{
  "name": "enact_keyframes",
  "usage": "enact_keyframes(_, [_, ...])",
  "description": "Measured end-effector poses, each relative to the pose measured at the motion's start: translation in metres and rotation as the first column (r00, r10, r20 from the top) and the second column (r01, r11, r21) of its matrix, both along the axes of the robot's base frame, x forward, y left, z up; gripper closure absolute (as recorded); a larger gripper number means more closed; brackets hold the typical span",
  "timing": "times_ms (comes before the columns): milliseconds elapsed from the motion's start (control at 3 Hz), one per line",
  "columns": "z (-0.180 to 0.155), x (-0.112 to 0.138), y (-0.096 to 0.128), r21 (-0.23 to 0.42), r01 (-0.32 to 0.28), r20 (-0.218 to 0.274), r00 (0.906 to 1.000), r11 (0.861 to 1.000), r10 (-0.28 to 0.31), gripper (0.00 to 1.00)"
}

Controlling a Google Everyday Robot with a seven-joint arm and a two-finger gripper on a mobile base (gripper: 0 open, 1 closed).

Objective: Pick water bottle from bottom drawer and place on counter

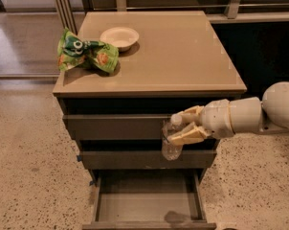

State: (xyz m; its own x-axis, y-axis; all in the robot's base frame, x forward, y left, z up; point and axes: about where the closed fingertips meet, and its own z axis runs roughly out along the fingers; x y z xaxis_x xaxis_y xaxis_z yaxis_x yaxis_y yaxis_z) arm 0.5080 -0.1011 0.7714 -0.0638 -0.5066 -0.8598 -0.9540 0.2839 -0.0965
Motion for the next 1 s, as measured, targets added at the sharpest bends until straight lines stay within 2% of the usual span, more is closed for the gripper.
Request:
enact_keyframes(333, [0.0900,0.0159,-0.0041,0.014,0.025,0.011,0.9996,1.000,-0.025,1.00])
enact_keyframes(1000, [0.0871,0.0175,-0.0032,0.026,0.037,-0.002,0.9993,0.999,-0.037,1.00])
